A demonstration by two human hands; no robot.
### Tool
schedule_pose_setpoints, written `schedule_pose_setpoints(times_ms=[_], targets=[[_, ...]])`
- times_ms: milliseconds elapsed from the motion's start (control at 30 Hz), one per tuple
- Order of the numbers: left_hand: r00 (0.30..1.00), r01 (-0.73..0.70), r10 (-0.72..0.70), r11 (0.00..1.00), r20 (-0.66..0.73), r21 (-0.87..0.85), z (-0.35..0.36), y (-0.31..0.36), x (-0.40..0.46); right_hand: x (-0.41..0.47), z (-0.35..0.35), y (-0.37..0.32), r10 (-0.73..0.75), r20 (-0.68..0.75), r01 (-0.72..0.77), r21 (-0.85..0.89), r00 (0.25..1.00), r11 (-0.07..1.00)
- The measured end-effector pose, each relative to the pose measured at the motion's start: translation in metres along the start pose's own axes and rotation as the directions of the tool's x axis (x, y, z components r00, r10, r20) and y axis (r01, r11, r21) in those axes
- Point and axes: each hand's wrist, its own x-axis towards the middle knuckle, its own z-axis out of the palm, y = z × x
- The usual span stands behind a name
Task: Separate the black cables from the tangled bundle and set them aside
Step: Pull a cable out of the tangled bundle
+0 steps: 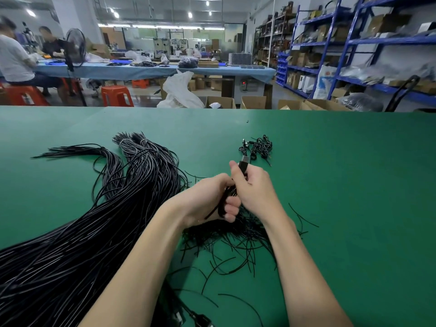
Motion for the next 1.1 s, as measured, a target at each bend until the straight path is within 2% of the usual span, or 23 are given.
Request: schedule_pose_setpoints(times_ms=[67,167,400,633,700,867,933,1000,1100], targets=[[0.988,0.038,-0.035,0.999,0.151,-0.017,-0.008,0.002,-0.007,0.001,-0.003,0.002,-0.007,0.056,0.004,0.048,0.998,0.999],[0.960,0.076,-0.078,0.997,0.270,0.019,-0.015,0.002,-0.015,0.001,-0.007,0.003,-0.007,0.100,-0.005,0.121,0.995,0.993],[0.946,0.049,0.001,0.988,0.323,-0.146,-0.016,-0.004,-0.014,0.002,-0.006,0.006,0.042,0.065,-0.059,0.280,0.997,0.958],[0.977,0.051,-0.043,0.998,0.211,-0.033,-0.013,-0.002,-0.011,0.002,-0.002,0.008,0.070,0.038,-0.076,0.197,0.997,0.977],[0.981,0.093,-0.084,0.995,0.174,-0.044,-0.009,0.000,-0.010,0.003,-0.001,0.010,0.097,0.039,-0.103,0.208,0.995,0.973],[0.991,0.096,-0.083,0.988,0.105,-0.124,-0.003,-0.003,-0.005,0.004,0.001,0.021,0.197,0.004,-0.194,0.199,0.980,0.961],[0.997,0.053,-0.049,0.996,0.053,-0.073,-0.003,-0.007,-0.001,0.005,0.003,0.024,0.233,0.001,-0.228,0.216,0.972,0.949],[0.997,-0.025,0.030,0.997,-0.065,0.075,-0.003,-0.010,0.005,0.006,0.003,0.022,0.259,0.027,-0.259,0.202,0.966,0.945],[0.956,-0.145,0.183,0.974,-0.230,0.175,-0.010,-0.015,0.011,0.007,-0.006,0.015,0.292,0.141,-0.315,0.194,0.946,0.929]])
